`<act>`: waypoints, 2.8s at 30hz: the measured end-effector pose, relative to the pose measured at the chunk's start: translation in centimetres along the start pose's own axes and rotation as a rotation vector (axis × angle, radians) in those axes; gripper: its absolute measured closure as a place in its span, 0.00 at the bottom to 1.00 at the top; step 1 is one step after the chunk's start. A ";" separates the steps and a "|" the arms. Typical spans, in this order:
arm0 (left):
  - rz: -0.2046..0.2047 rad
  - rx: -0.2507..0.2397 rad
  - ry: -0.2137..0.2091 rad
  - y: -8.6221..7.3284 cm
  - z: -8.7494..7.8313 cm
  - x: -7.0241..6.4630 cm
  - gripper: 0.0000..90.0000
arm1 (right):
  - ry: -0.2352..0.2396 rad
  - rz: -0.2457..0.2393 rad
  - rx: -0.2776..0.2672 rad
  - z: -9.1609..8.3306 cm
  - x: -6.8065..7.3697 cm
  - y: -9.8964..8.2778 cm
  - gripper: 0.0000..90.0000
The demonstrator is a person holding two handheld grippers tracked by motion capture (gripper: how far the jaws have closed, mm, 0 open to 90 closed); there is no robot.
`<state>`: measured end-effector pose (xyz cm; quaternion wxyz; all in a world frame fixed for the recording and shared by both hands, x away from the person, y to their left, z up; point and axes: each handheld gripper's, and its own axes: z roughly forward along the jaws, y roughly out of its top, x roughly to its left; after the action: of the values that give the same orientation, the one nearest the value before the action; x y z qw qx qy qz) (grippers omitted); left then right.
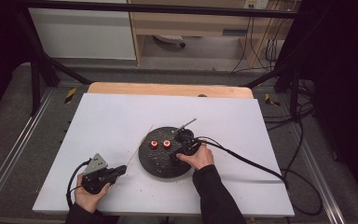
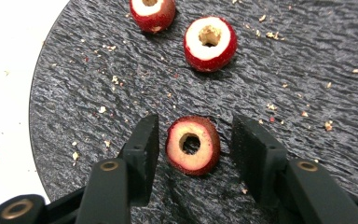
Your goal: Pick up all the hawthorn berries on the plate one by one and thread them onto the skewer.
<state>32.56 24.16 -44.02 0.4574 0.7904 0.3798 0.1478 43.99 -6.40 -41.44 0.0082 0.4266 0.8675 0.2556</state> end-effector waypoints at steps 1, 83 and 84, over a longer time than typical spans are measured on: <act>0.003 0.000 0.001 0.0 0.0 0.0 0.98 | 0.006 0.002 0.002 0.1 -0.1 0.0 0.63; 0.007 -0.031 -0.015 0.2 1.0 -2.1 0.98 | 0.199 0.278 -0.869 -3.0 0.5 -4.3 0.69; 0.007 -0.034 -0.014 0.2 1.0 -2.2 0.98 | 0.201 0.278 -0.882 -3.1 0.5 -4.3 0.70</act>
<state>31.76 21.94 -44.16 0.4727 0.7849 0.3713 0.1502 39.81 -9.53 -40.56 0.0704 0.4676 0.6073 0.6384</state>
